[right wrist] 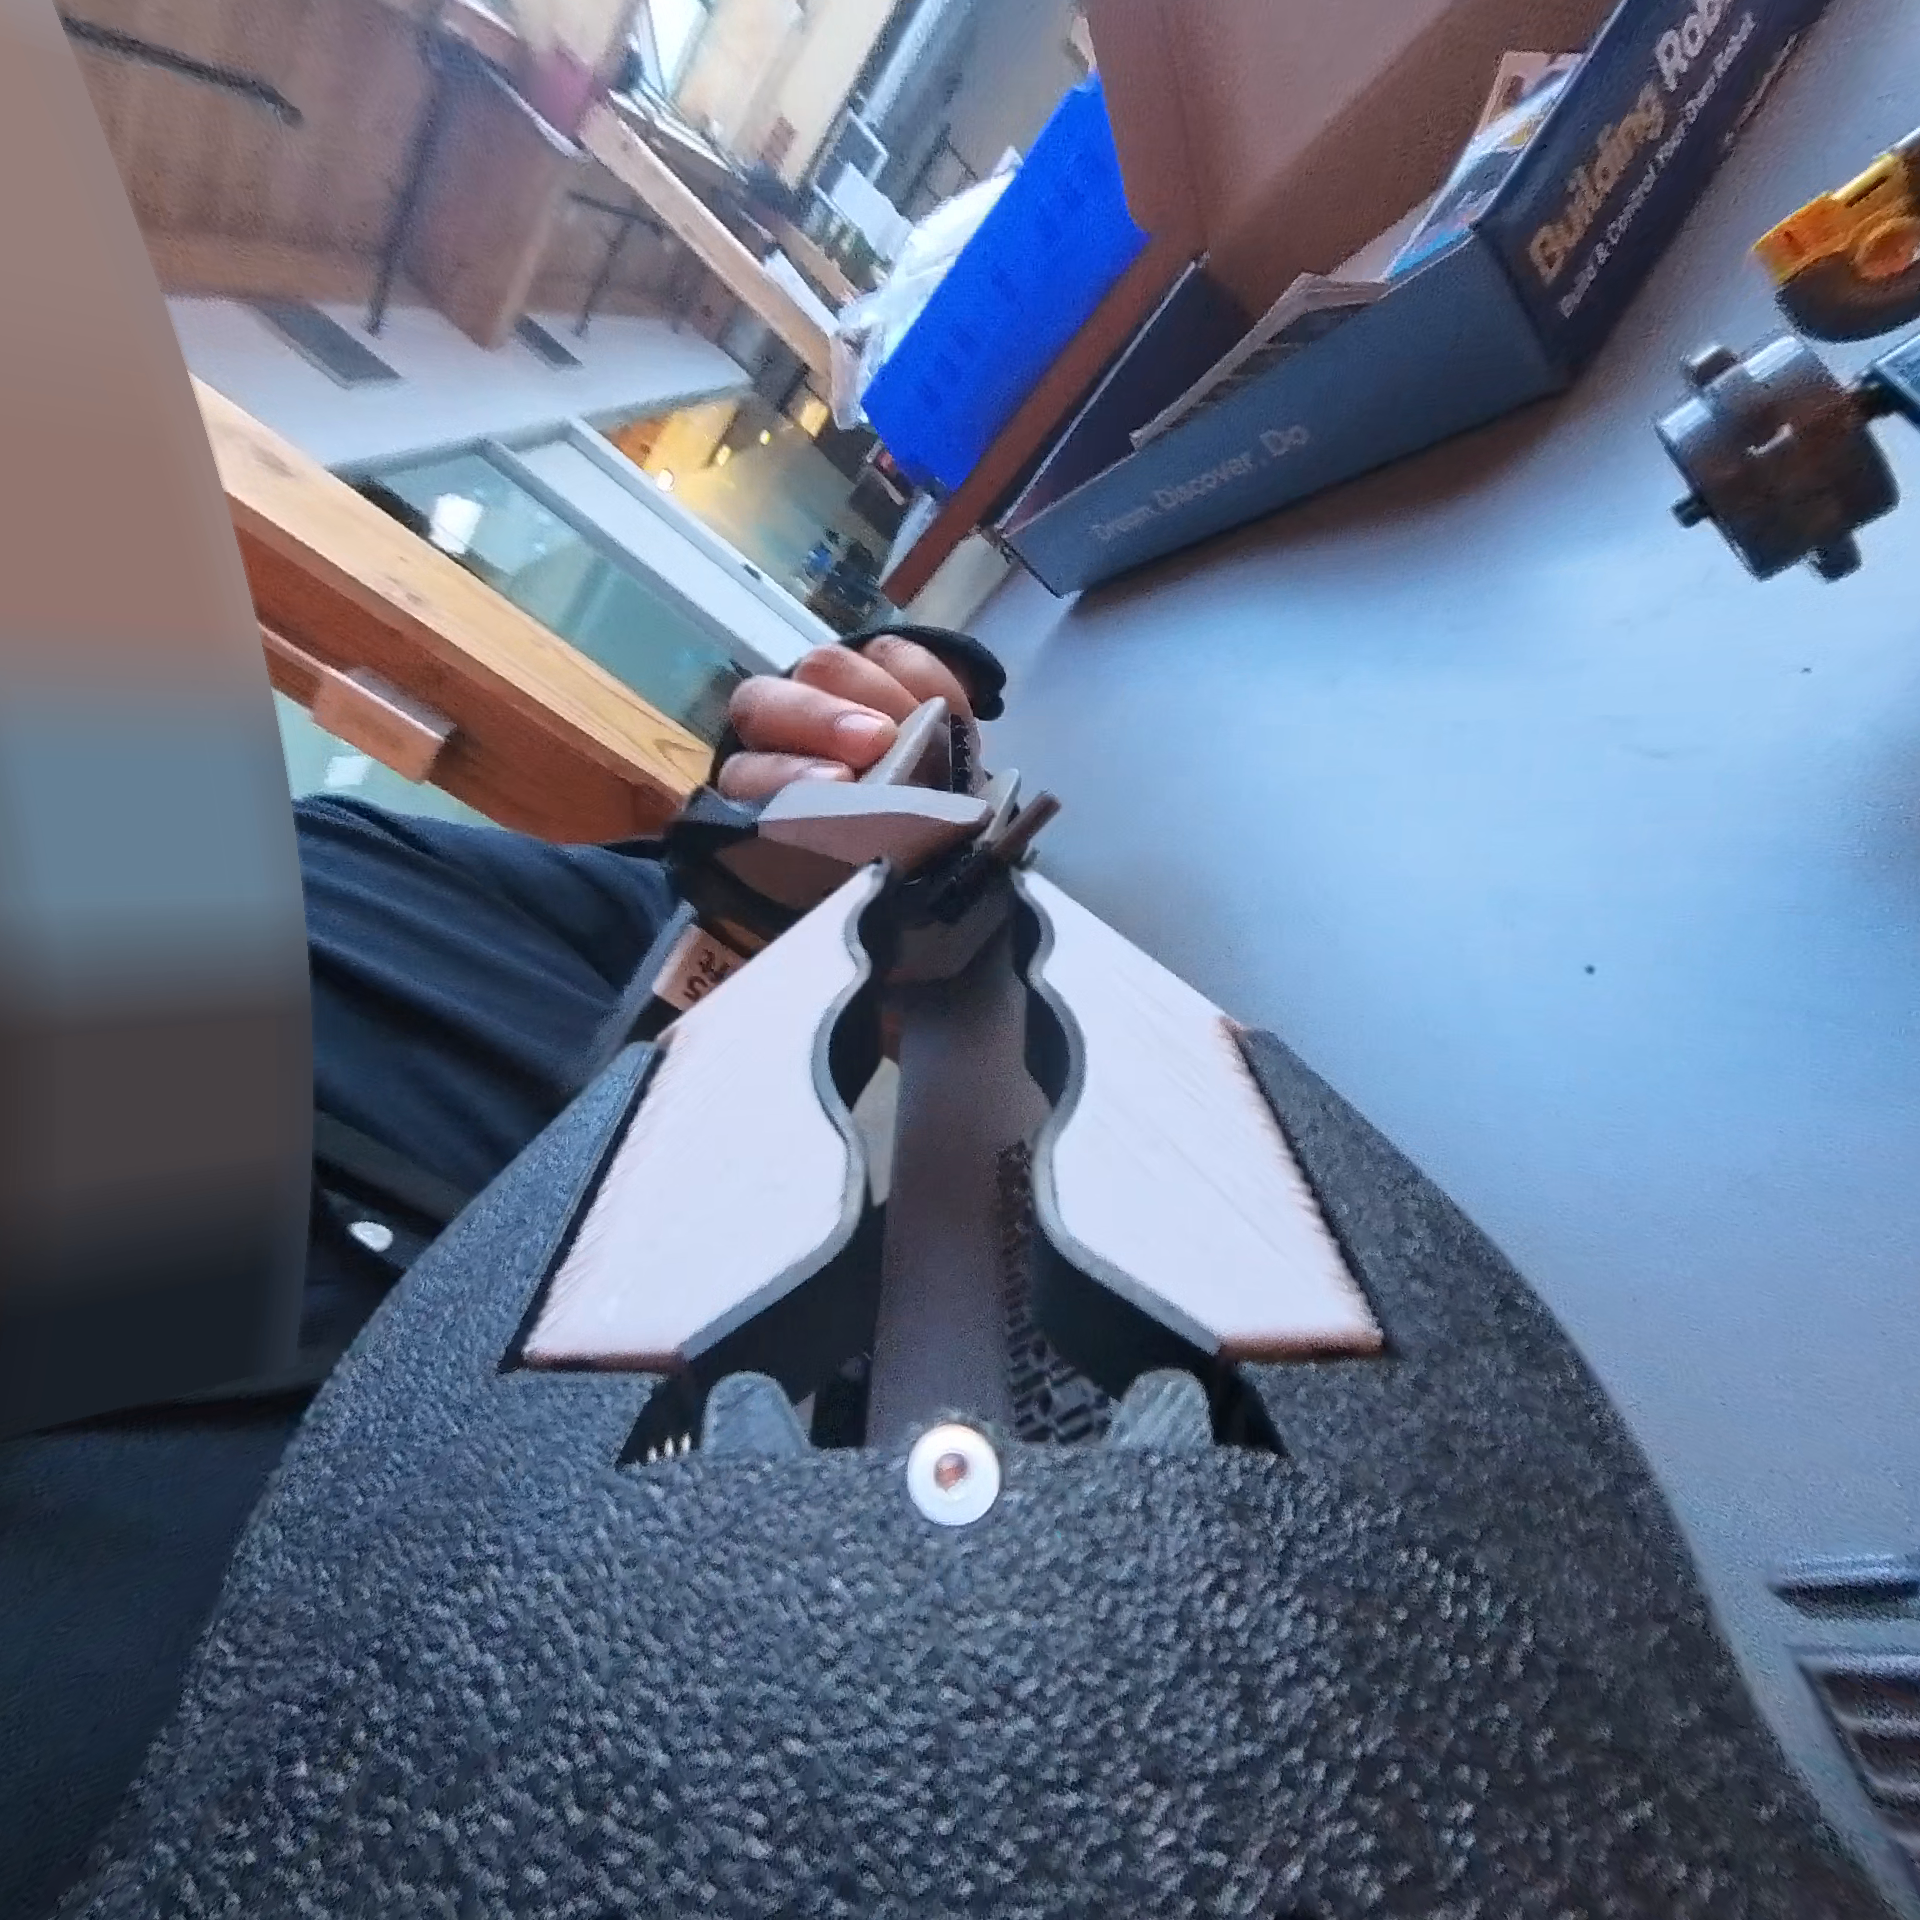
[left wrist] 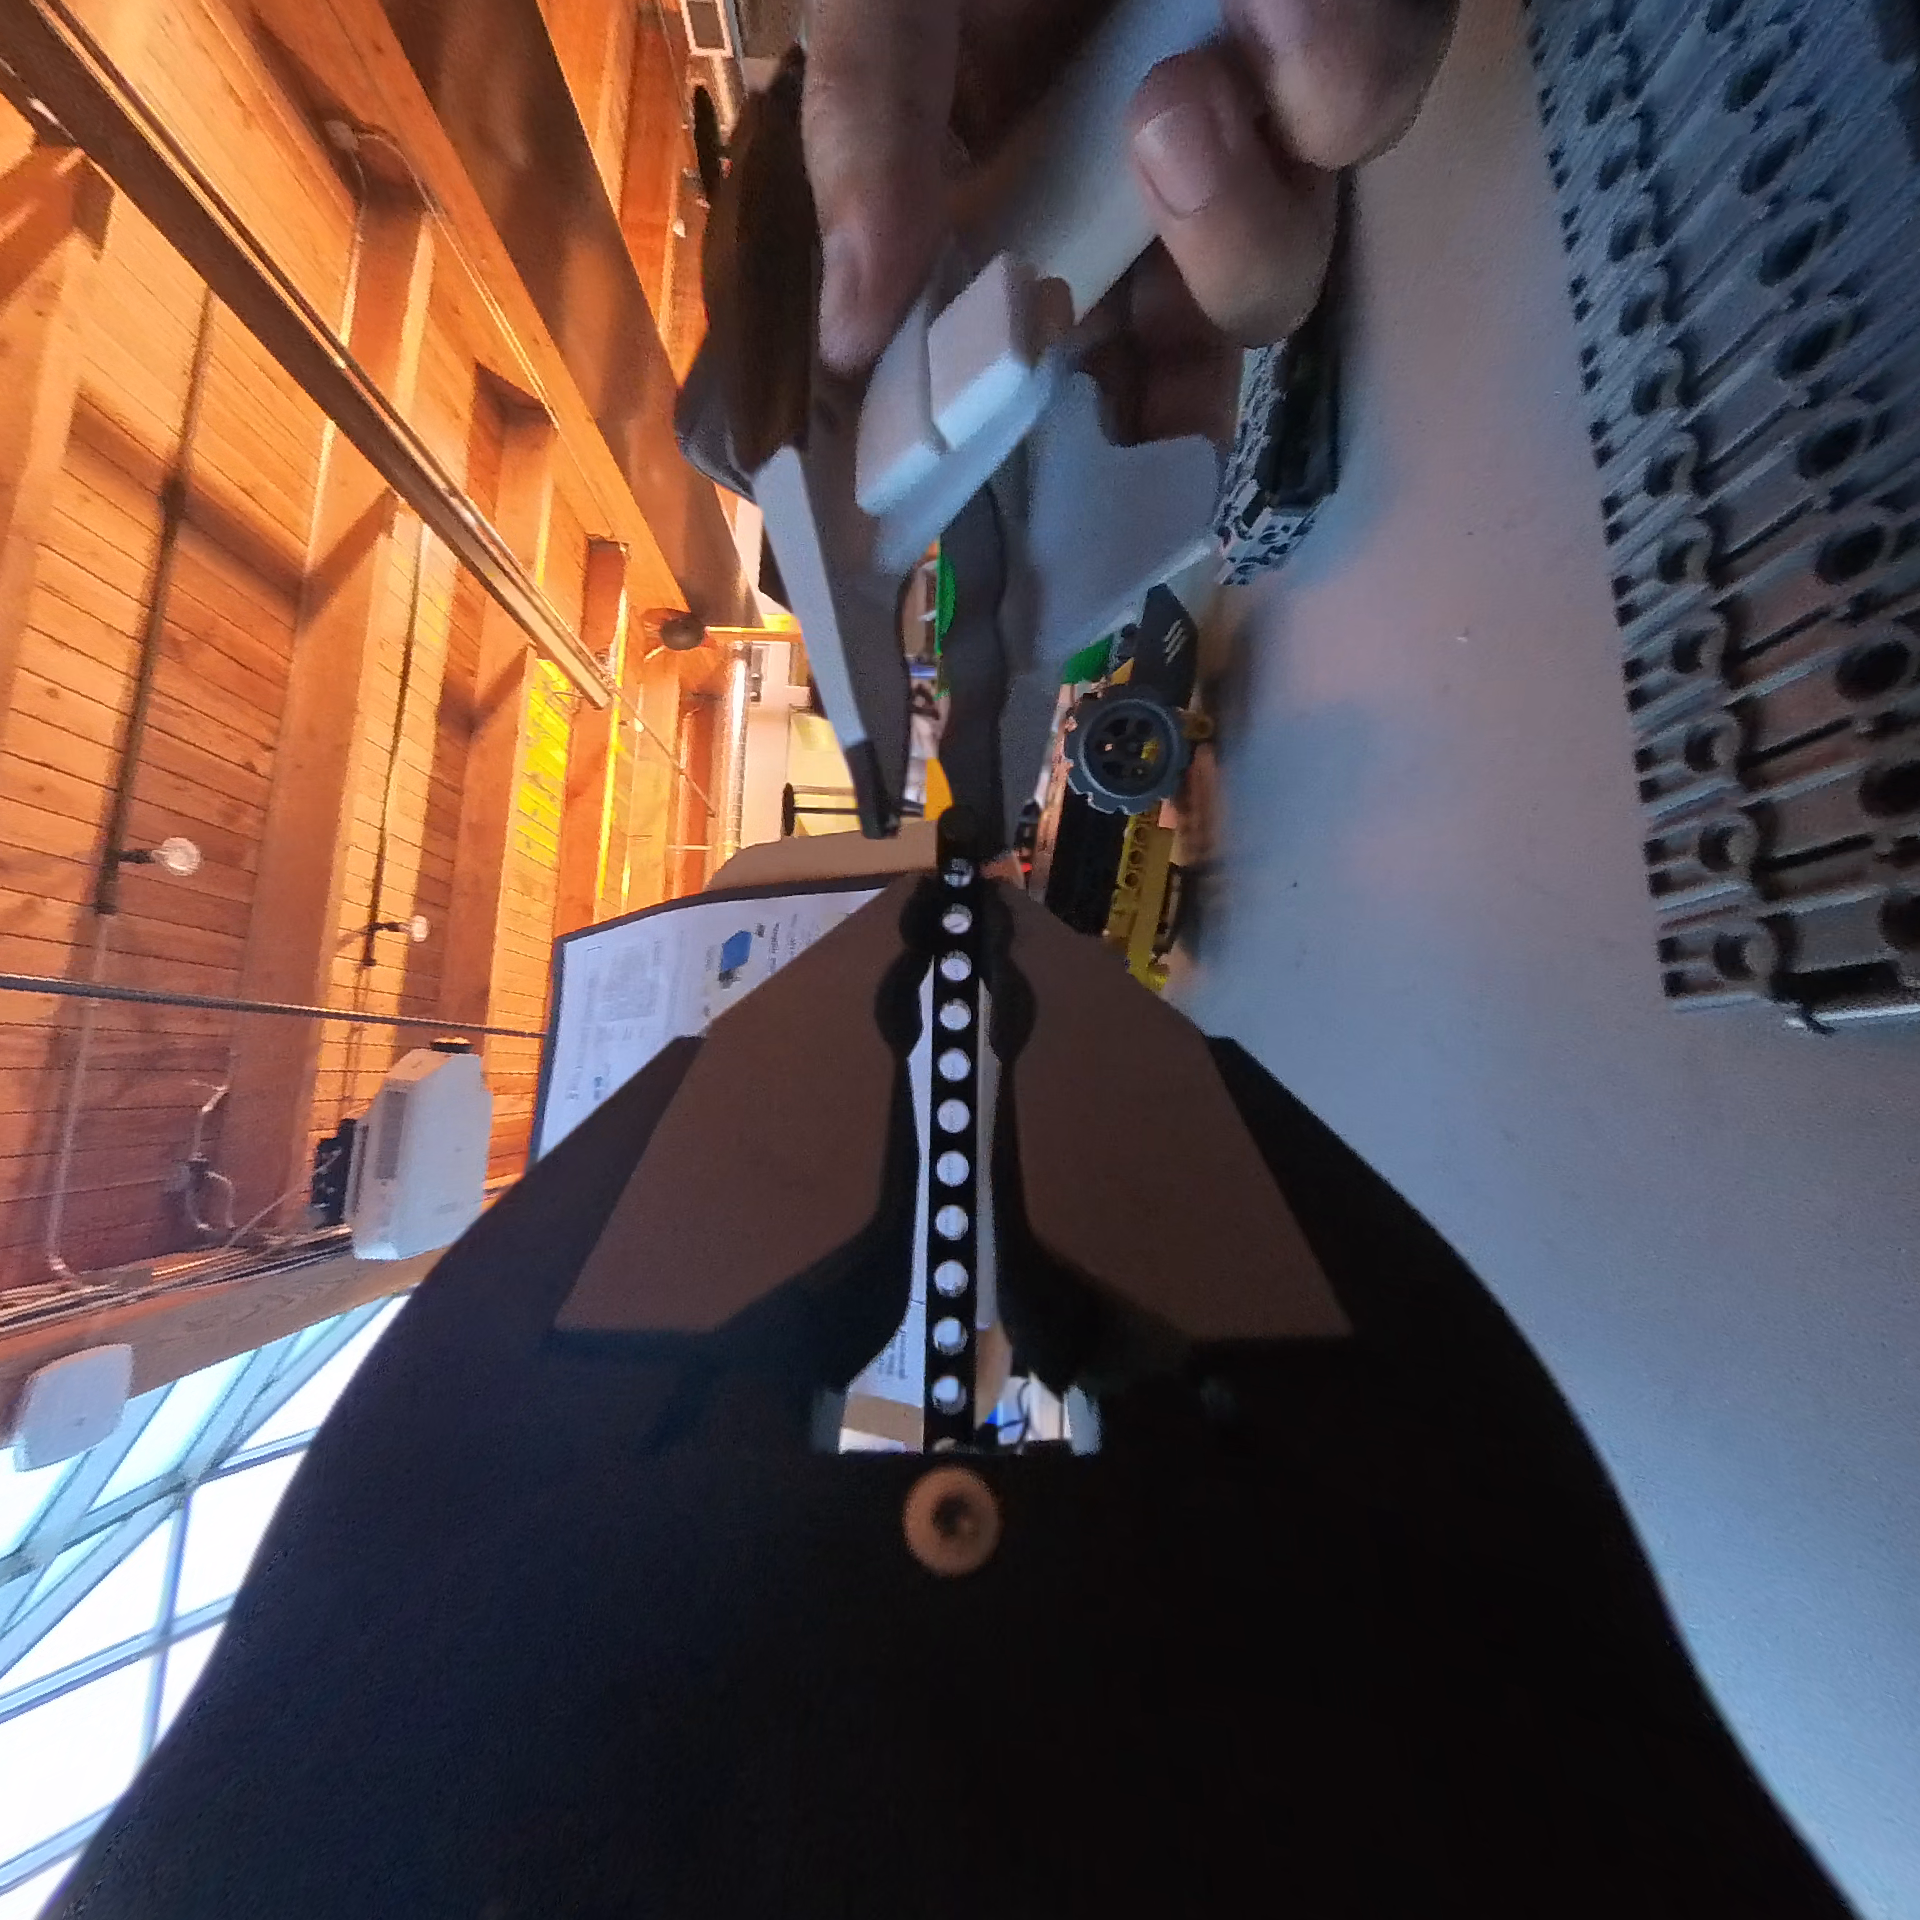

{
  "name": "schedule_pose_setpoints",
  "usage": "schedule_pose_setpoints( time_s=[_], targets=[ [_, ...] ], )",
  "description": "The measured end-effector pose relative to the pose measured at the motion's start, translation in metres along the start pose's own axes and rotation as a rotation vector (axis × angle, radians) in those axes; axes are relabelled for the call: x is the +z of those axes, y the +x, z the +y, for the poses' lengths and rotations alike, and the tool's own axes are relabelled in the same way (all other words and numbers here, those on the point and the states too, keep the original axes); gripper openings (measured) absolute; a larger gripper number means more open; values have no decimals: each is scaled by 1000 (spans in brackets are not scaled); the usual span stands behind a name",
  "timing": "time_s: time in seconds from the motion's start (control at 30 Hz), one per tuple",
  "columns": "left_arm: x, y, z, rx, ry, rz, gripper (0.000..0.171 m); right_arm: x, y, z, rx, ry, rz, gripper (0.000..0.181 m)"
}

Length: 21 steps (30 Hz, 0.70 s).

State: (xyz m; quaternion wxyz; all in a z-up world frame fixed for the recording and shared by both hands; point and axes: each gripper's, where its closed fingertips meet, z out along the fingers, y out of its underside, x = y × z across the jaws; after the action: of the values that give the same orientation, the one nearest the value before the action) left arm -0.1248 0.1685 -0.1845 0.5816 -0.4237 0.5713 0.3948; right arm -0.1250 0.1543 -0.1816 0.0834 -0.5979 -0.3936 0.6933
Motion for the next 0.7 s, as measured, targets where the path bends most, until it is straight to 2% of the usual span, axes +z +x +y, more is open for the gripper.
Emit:
schedule_pose_setpoints(
  time_s=[0.07, 0.17, 0.33, 0.47, 0.53, 0.6, 0.7],
  targets=[
    [0, 1, -2, 15, 8, -4, 4, 1, 3, 1, 37, 10, -5, 9],
    [1, 4, 1, 40, -6, 2, 4, 3, 7, 2, 93, 28, -17, 8],
    [9, 12, 12, 2, -59, 40, 8, 1, 13, -1, -29, 40, 65, 4],
    [12, 17, 21, -155, -91, 111, 10, 0, 13, -8, -189, 36, 141, 3],
    [10, 17, 22, -271, -61, 165, 11, -2, 16, -10, -283, 9, 199, 2],
    [8, 15, 22, -392, -35, 227, 22, -2, 17, -8, -389, -30, 244, 2],
    [5, 15, 13, -597, 66, 381, 28, 2, 13, -1, -519, -98, 256, 2]
  ],
)
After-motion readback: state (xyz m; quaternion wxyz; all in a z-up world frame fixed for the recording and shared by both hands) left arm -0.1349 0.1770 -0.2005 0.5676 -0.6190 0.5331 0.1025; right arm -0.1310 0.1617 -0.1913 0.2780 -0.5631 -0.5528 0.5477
